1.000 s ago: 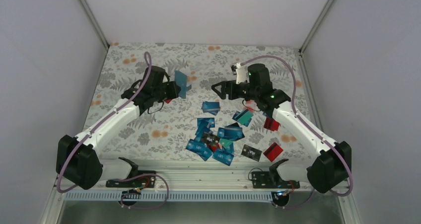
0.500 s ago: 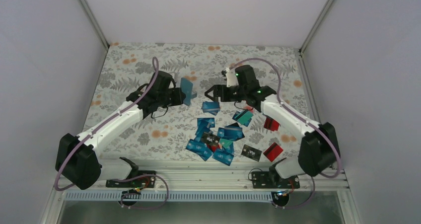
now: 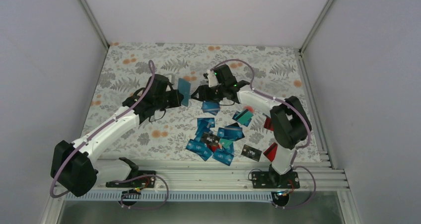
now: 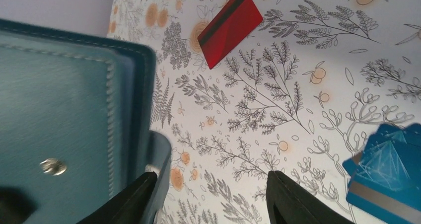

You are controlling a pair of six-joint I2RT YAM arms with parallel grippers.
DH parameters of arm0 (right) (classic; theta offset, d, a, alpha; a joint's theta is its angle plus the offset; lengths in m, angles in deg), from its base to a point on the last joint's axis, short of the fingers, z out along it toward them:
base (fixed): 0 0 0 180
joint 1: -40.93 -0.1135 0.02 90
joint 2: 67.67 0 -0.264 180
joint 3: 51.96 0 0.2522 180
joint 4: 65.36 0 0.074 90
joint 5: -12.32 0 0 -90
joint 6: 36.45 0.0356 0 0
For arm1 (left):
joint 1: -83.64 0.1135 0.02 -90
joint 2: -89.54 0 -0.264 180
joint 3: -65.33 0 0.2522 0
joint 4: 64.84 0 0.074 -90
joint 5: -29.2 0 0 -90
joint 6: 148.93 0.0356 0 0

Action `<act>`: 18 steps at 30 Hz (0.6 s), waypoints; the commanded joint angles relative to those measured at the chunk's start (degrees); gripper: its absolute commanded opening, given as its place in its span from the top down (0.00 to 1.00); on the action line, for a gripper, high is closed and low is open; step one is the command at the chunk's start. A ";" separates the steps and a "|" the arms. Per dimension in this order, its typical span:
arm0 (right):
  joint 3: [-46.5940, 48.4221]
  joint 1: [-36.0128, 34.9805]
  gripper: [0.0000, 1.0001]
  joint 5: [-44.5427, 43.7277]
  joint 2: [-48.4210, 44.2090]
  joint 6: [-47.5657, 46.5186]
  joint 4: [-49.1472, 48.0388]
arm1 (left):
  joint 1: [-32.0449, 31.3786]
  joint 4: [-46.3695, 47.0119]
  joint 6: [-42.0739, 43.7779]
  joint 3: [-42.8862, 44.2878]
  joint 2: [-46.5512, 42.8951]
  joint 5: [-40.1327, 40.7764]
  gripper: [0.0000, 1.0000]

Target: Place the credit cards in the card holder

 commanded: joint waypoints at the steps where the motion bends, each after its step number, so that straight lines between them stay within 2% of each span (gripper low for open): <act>1: 3.95 -1.11 0.51 2.33 3.46 1.60 -2.47 | -0.09 1.82 1.44 -0.84 -1.28 0.96 0.98; 6: 5.75 -1.52 0.69 3.19 5.26 1.59 -2.64 | 0.00 2.28 2.39 -0.54 -0.69 0.86 0.98; 15: 6.16 -1.59 0.95 6.74 6.10 1.18 -3.21 | 0.65 2.93 1.79 -0.94 0.65 1.06 0.98; 18: 5.88 -1.54 0.96 6.89 6.20 1.03 -2.59 | 1.07 3.23 1.12 -1.95 0.60 1.61 0.98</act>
